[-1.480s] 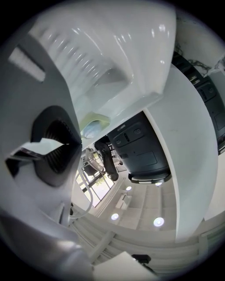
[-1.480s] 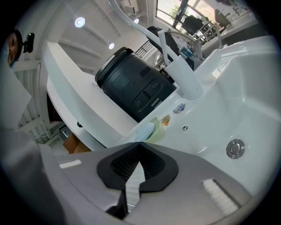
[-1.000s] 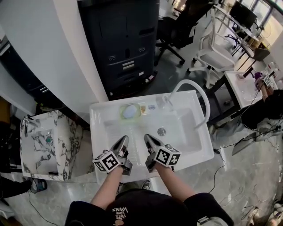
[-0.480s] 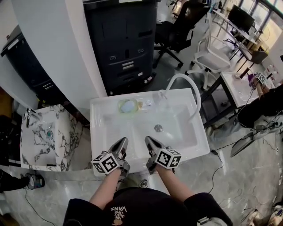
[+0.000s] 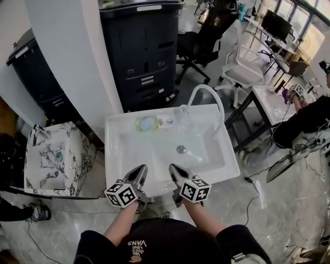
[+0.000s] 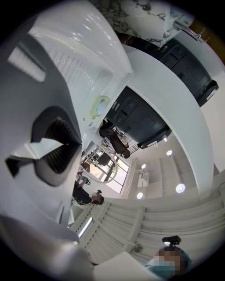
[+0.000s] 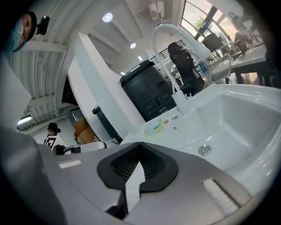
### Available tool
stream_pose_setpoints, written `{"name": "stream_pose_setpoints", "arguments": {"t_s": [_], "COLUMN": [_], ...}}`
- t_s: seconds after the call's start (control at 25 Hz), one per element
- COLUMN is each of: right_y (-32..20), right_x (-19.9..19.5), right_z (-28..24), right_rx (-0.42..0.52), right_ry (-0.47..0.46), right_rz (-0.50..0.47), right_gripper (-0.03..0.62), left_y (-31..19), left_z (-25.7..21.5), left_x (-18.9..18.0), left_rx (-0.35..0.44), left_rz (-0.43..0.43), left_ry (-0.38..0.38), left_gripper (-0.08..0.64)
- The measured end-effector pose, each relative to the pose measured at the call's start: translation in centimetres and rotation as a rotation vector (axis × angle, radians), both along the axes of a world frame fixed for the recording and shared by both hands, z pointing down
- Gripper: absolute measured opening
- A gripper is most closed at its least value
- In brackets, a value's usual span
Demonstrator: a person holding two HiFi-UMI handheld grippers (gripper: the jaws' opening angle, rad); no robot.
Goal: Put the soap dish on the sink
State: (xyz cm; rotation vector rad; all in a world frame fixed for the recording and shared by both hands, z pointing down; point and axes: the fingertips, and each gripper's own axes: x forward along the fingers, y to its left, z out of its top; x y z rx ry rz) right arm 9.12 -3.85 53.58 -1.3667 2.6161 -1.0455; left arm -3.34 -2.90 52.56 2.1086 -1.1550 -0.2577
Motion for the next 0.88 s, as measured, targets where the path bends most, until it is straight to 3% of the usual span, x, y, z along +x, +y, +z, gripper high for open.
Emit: {"name": "stream_pose_setpoints", "arguments": {"t_s": [0.32, 0.88], "right_y": [3.2, 8.0], "right_x": [1.6, 3.2], "right_z": [0.3, -1.1], "right_rx": [0.018, 0.029], "right_ry": [0.081, 0.073], "right_rz": [-0.034, -0.034], "right_gripper": [0.002, 0.002], "left_y": [3.1, 8.1], "left_z": [0.1, -0.6], "left_x": [0.2, 0.4], "left_rx": [0.021, 0.029], "left_rz": [-0.002, 0.023], "left_ry": [-0.121, -0.172], "left_gripper": [0.052, 0.052]}}
